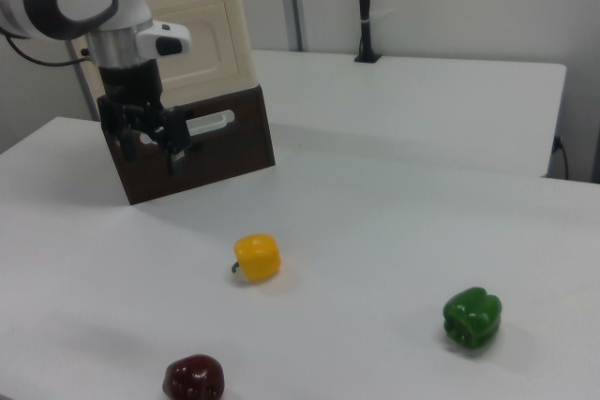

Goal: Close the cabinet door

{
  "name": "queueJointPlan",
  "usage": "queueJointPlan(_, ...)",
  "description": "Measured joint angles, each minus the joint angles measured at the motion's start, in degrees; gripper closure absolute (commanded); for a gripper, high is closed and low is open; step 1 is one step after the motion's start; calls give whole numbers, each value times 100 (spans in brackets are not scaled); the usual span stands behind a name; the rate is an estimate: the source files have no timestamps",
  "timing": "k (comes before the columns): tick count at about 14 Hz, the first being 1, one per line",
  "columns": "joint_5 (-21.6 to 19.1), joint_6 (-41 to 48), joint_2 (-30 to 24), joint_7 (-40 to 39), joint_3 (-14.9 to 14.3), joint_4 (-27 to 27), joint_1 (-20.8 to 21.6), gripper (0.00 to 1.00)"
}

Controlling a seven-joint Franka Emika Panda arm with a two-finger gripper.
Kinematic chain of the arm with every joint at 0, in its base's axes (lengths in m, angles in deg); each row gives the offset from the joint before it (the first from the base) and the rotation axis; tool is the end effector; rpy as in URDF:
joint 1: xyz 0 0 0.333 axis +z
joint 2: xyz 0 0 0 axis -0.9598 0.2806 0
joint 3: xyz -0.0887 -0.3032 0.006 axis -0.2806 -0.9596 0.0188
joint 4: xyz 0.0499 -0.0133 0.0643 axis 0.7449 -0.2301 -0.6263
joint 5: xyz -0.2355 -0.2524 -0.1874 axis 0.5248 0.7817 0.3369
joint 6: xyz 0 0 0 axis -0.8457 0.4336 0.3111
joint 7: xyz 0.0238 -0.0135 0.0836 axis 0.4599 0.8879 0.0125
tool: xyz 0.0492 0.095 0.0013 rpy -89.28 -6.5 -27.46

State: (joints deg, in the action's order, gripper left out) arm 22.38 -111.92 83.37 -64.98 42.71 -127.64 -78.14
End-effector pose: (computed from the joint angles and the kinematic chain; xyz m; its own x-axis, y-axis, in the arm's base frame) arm 0.5233 -0.0030 0.5916 0.9983 -0.0165 -0.0559 -0.0161 -0.9998 0.0068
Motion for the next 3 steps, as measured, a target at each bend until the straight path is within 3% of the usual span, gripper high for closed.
queueJointPlan(3,-20,0,-13,-1,-16,9,-9,0)
